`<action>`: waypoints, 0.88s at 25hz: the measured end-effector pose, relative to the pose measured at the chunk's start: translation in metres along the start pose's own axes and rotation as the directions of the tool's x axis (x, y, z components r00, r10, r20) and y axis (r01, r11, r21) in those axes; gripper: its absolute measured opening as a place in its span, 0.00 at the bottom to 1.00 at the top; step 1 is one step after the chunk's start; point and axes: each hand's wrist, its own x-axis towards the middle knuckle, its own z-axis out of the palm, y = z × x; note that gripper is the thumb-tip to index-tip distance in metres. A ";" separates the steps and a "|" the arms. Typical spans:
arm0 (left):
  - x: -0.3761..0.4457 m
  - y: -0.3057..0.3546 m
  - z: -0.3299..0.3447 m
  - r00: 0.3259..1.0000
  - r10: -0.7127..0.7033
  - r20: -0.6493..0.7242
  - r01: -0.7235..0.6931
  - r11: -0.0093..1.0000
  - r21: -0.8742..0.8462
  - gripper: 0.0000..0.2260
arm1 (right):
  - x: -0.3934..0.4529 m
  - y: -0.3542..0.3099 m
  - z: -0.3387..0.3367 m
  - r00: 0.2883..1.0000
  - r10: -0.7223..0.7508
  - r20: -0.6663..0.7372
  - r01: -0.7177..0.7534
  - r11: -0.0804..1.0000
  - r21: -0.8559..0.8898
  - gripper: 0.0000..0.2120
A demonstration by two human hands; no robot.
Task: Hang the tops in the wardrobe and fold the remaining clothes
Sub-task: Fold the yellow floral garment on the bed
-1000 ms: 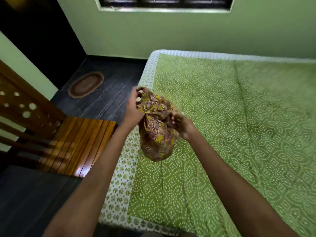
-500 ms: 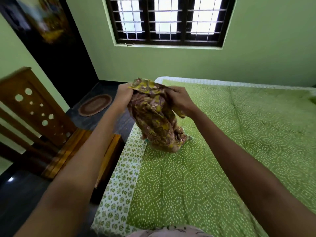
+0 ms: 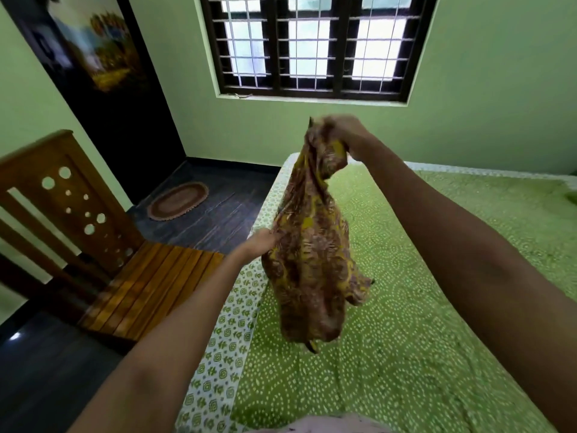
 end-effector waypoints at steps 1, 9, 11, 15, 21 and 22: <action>-0.004 0.009 0.000 0.997 -0.019 -0.078 0.008 0.990 -0.138 0.14 | -0.001 0.014 -0.002 1.000 -0.008 -0.022 0.002 0.964 -0.265 0.19; -0.033 0.115 -0.024 0.943 0.307 -0.131 -0.333 0.851 -0.405 0.11 | -0.039 0.090 0.027 0.830 0.030 0.557 0.173 0.935 -0.308 0.07; -0.028 0.107 -0.026 0.915 0.351 -0.200 -0.404 0.814 -0.417 0.17 | -0.029 0.076 0.004 0.862 -0.013 0.507 0.181 0.941 -0.284 0.07; -0.010 0.063 -0.021 0.877 0.472 -0.092 -0.474 0.880 -0.003 0.25 | -0.023 0.051 -0.045 0.891 -0.162 0.425 0.271 0.940 -0.209 0.09; 0.006 0.028 -0.006 0.960 0.263 0.092 -0.279 0.917 0.284 0.16 | -0.017 0.053 -0.087 0.995 0.089 -0.035 -0.055 0.832 0.551 0.20; 0.008 0.028 -0.003 0.965 0.251 0.077 -0.263 0.923 0.282 0.15 | -0.014 0.060 -0.087 0.983 0.150 -0.101 -0.062 0.805 0.590 0.16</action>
